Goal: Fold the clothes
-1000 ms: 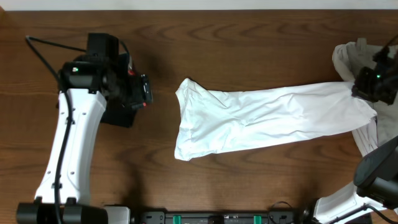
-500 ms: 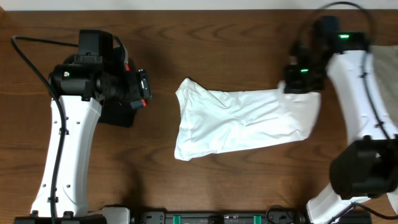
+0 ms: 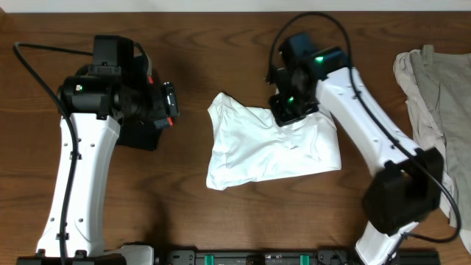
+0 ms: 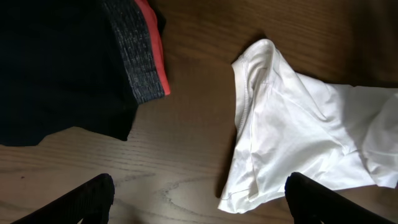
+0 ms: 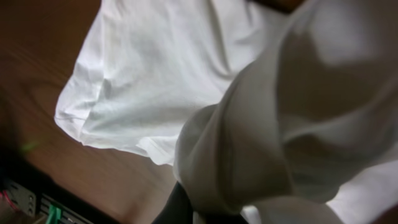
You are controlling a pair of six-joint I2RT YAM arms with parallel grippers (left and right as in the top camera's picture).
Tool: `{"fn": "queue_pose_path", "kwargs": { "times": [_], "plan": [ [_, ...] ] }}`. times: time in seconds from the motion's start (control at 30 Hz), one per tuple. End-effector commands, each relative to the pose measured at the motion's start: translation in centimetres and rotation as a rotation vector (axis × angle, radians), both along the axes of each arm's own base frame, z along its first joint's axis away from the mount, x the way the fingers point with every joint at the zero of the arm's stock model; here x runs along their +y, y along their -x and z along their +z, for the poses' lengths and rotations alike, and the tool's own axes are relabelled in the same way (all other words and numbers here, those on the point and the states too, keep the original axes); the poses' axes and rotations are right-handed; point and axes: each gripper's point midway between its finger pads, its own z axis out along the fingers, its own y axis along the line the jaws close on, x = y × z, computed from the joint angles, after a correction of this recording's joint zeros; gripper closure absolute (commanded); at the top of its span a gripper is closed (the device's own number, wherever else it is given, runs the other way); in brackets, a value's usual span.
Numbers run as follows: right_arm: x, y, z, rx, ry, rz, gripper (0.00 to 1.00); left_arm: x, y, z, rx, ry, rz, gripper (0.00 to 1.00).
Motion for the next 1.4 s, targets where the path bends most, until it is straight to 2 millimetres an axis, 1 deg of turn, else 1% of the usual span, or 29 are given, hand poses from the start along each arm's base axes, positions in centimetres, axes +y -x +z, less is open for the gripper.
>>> {"fn": "queue_pose_path", "kwargs": {
  "times": [0.0,0.1,0.13,0.2,0.23,0.27,0.33,0.4,0.47,0.53,0.57,0.63,0.67,0.73,0.77,0.9,0.97,1.03,1.13,1.2,1.3,1.37],
  "plan": [
    [1.8,1.5,-0.9,0.060,-0.020,0.022,0.90,-0.1,-0.1,0.9,-0.026,0.000,-0.015,0.10],
    [2.5,2.2,-0.7,0.059,-0.027,0.067,0.82,-0.1,-0.1,0.9,-0.027,0.000,-0.015,0.10],
    [2.5,2.4,-0.7,0.060,-0.023,0.077,0.75,-0.1,-0.1,0.9,-0.027,0.000,-0.015,0.10],
    [2.2,2.5,-0.7,0.061,-0.014,0.100,0.70,-0.1,-0.1,0.9,-0.027,0.000,-0.015,0.10],
    [1.8,2.5,-0.8,0.060,0.002,0.105,0.69,-0.1,-0.1,0.9,-0.027,0.000,-0.015,0.10],
    [0.9,2.3,-0.9,0.057,0.032,0.096,0.68,-0.1,-0.1,0.9,-0.027,0.000,-0.015,0.10],
    [-0.4,1.9,-1.1,0.051,0.074,0.076,0.68,-0.1,-0.1,0.9,-0.027,0.000,-0.015,0.10],
    [-1.8,1.0,-1.2,0.040,0.101,0.043,0.68,-0.1,-0.1,0.9,-0.027,0.000,-0.015,0.10],
    [-3.1,-0.1,-1.2,0.031,0.099,-0.014,0.70,-0.1,-0.1,0.9,-0.028,0.000,-0.015,0.10],
    [-4.2,-1.1,-1.3,0.020,0.091,-0.072,0.78,-0.1,-0.2,0.9,-0.030,0.001,-0.015,0.10],
    [-4.5,-1.5,-1.4,0.016,0.086,-0.086,0.85,-0.1,-0.2,0.9,-0.031,0.001,-0.015,0.10],
    [-5.1,-1.8,-1.9,0.026,0.081,-0.127,0.93,-0.1,-0.2,0.9,-0.030,0.001,-0.015,0.10],
    [-5.0,-1.7,-2.3,0.038,0.072,-0.127,0.93,-0.1,-0.2,0.9,-0.030,0.001,-0.015,0.09],
    [-4.6,-1.0,-3.7,0.073,0.066,-0.119,0.93,-0.1,-0.2,0.9,-0.030,0.000,-0.015,0.10],
    [-4.1,-0.3,-4.5,0.098,0.059,-0.108,0.94,-0.1,-0.2,0.9,-0.030,0.001,-0.015,0.10],
    [-1.1,2.8,-7.9,0.193,-0.008,-0.058,0.96,-0.1,0.0,0.7,-0.018,0.003,-0.011,0.10],
    [0.4,3.8,-9.2,0.205,-0.035,-0.049,0.96,-0.1,0.4,0.4,0.000,0.004,-0.006,0.10],
    [1.8,4.0,-10.1,0.189,-0.058,-0.060,0.95,-0.1,0.9,-0.2,0.031,0.011,0.010,0.10],
    [4.1,3.2,-10.6,0.131,-0.117,-0.070,0.93,-1.1,1.5,-1.3,0.073,0.063,-0.008,0.10],
    [5.3,1.7,-10.3,0.061,-0.158,-0.057,0.94,-1.8,1.9,-2.2,0.107,0.103,-0.022,0.10],
    [5.9,-0.7,-9.0,-0.026,-0.210,-0.056,0.89,-2.9,2.7,-4.0,0.166,0.164,-0.040,0.10],
    [5.8,-2.3,-7.4,-0.060,-0.244,-0.062,0.85,-3.5,3.2,-5.6,0.195,0.201,-0.049,0.10]
  ]
}}
